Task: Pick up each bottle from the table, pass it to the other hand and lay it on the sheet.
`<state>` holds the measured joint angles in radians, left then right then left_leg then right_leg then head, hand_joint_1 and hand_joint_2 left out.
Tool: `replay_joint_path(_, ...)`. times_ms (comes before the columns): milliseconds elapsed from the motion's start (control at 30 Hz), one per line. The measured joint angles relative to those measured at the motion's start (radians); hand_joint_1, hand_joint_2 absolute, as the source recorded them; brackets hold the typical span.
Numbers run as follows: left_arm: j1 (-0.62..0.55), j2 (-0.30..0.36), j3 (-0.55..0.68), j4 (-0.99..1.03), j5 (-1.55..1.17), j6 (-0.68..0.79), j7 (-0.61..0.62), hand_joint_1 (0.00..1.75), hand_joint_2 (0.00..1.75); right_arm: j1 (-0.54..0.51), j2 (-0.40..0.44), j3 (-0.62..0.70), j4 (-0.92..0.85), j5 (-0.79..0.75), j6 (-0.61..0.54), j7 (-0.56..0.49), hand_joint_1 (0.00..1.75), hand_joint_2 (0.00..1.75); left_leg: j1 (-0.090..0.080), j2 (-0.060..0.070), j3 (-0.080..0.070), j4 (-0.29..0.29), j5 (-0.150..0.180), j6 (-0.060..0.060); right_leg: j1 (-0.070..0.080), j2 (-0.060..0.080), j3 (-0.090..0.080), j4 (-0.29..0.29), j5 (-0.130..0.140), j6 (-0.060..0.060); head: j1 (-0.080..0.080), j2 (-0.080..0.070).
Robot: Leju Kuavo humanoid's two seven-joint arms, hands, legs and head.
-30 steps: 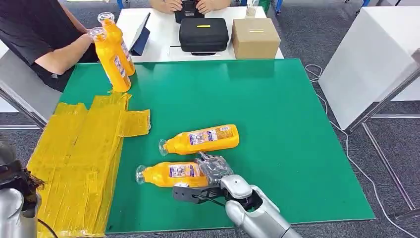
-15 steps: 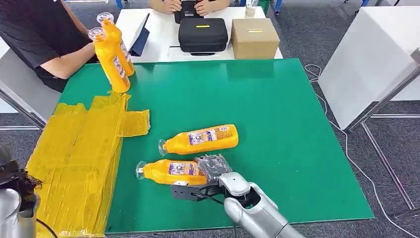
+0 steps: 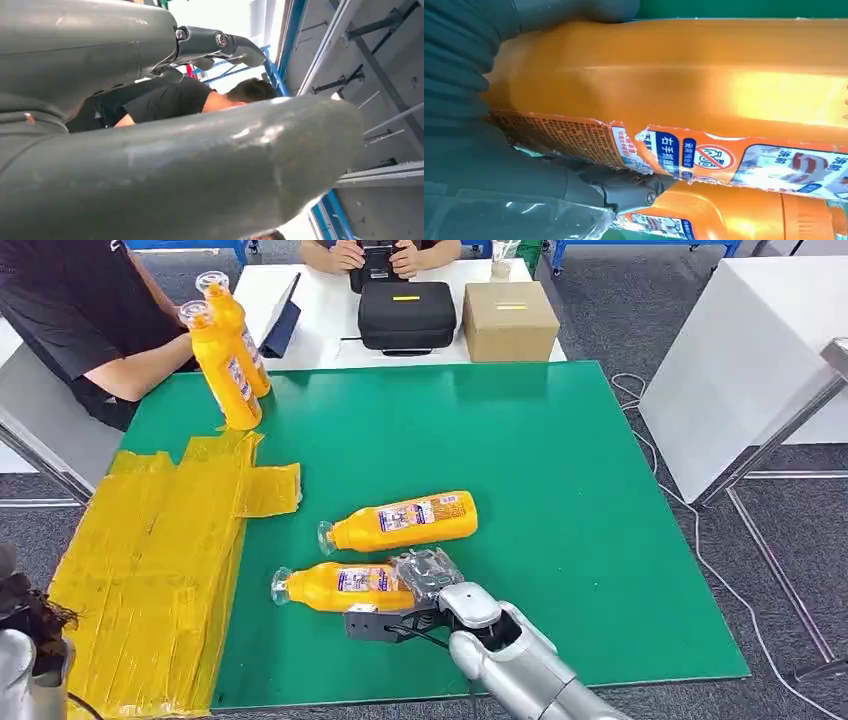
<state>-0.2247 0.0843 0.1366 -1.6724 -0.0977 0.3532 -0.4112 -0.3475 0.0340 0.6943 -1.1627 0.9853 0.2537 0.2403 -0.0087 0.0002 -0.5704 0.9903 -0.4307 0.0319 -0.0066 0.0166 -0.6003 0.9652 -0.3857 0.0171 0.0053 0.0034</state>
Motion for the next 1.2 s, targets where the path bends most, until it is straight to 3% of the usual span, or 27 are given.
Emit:
replay_joint_path(133, 0.011, 0.000, 0.010, -0.009, 0.000, -0.009, 0.000, 0.00, 0.00, -0.003, -0.009, -0.030, -0.038, -0.159, 0.024, -0.032, 1.75, 1.75, 0.000, 0.000, 0.000, 0.000, 0.000, 0.000, 0.000, 0.000, -0.001, 0.000, 0.001, -0.001, 0.000, 0.000)
replay_joint_path(333, 0.028, 0.010, 0.023, -0.016, 0.034, -0.061, -0.001, 0.00, 0.00, 0.008, -0.084, -0.097, -0.237, -0.393, 0.015, -0.050, 1.75, 1.75, 0.000, -0.003, -0.008, 0.000, 0.002, 0.001, -0.001, -0.003, -0.006, 0.000, 0.001, -0.001, 0.000, 0.000)
replay_joint_path(567, 0.031, 0.012, 0.018, -0.016, 0.177, -0.163, 0.019, 0.00, 0.00, -0.005, -0.160, -0.164, -0.407, -0.503, -0.045, -0.074, 1.75, 1.75, -0.001, -0.004, -0.011, 0.001, 0.001, 0.001, -0.002, -0.003, -0.010, 0.000, 0.001, -0.001, 0.000, 0.000)
replay_joint_path(800, 0.029, 0.017, -0.005, -0.010, 0.272, -0.227, 0.040, 0.00, 0.00, -0.029, -0.193, -0.181, -0.459, -0.534, -0.089, -0.083, 1.75, 1.75, -0.001, -0.004, -0.012, 0.001, 0.001, 0.001, -0.002, -0.002, -0.011, 0.000, 0.001, -0.001, 0.000, 0.000)
replay_joint_path(833, 0.027, 0.020, -0.015, -0.006, 0.306, -0.250, 0.048, 0.00, 1.75, -0.041, -0.196, -0.182, -0.459, -0.544, -0.104, -0.083, 1.75, 1.75, -0.001, -0.004, -0.012, 0.001, 0.001, 0.001, -0.002, -0.002, -0.011, 0.000, 0.001, -0.001, 0.000, 0.000)
replay_joint_path(1000, -0.021, 0.026, -0.109, 0.021, 0.527, -0.352, 0.099, 0.00, 1.75, -0.157, -0.183, -0.184, -0.433, -0.576, -0.173, -0.075, 1.75, 1.75, -0.001, -0.004, -0.013, 0.001, 0.003, 0.001, -0.002, -0.002, -0.011, 0.000, 0.002, -0.001, 0.000, 0.000)
replay_joint_path(1200, -0.108, 0.025, -0.221, 0.037, 0.654, -0.357, 0.164, 0.00, 1.75, -0.284, -0.072, -0.167, -0.351, -0.566, -0.222, -0.043, 1.75, 1.75, -0.001, -0.004, -0.013, 0.001, 0.004, 0.001, -0.001, -0.002, -0.011, 0.001, 0.002, -0.001, 0.000, 0.000)
